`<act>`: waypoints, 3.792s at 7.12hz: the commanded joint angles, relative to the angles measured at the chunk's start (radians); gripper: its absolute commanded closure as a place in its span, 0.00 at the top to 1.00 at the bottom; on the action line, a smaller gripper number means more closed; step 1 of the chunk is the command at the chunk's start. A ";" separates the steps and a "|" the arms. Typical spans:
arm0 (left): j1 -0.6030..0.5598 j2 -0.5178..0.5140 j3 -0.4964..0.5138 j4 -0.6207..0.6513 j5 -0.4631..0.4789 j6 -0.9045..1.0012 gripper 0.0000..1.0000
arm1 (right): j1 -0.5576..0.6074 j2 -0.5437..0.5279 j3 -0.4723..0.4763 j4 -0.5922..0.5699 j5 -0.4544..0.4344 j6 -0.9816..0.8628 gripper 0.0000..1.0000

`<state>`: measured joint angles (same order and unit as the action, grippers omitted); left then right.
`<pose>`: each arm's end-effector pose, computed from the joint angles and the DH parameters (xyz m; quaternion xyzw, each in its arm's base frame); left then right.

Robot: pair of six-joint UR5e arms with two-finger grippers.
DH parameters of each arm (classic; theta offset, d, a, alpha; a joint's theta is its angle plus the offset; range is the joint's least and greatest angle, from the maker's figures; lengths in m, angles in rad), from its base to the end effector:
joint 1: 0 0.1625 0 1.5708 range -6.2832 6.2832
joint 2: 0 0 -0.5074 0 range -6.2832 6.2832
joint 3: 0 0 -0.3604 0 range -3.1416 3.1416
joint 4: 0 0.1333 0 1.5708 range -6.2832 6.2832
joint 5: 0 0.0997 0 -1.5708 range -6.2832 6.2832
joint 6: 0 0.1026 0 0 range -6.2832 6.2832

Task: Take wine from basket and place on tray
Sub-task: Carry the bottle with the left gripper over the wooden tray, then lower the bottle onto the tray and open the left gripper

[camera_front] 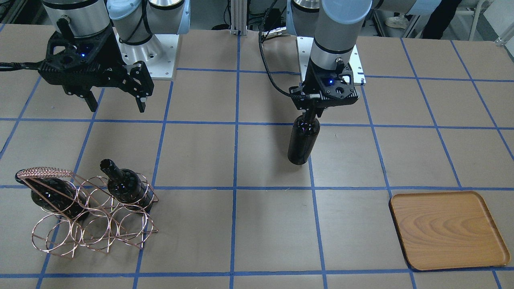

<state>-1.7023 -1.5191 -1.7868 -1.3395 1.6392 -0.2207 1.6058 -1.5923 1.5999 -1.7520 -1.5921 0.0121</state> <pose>-0.1823 -0.4153 0.5148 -0.0457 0.9978 -0.0389 0.0278 0.1473 -0.4605 0.5832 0.0105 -0.9961 0.0869 0.0086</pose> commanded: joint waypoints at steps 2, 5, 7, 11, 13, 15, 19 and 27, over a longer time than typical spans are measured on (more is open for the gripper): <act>0.172 0.002 0.130 -0.041 0.024 0.224 0.00 | -0.001 0.000 0.000 -0.001 0.000 -0.001 1.00; 0.603 -0.056 0.289 -0.242 -0.054 0.556 0.00 | 0.000 0.000 0.000 -0.001 0.000 0.000 1.00; 0.653 -0.161 0.364 -0.259 -0.061 0.702 0.00 | 0.000 0.000 0.000 0.000 0.000 -0.001 1.00; 0.698 -0.428 0.483 -0.054 -0.070 0.782 0.00 | -0.001 0.002 0.002 0.002 -0.002 -0.003 1.00; 0.697 -0.461 0.504 -0.046 -0.059 0.784 0.00 | -0.001 0.002 0.002 -0.009 -0.043 -0.003 1.00; 0.697 -0.483 0.503 -0.044 -0.058 0.785 0.00 | 0.000 0.002 0.003 -0.009 -0.072 -0.001 1.00; 0.699 -0.503 0.497 -0.023 -0.058 0.791 0.00 | 0.000 -0.002 0.005 0.003 -0.049 -0.003 1.00; 0.508 -0.189 0.491 -0.368 -0.052 0.545 0.89 | 0.002 0.005 0.009 0.005 -0.052 -0.006 1.00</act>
<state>-1.0955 -1.7651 -1.2906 -1.6541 1.5865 0.4339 1.6076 -1.5892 1.6082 -1.7469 -1.6403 0.0075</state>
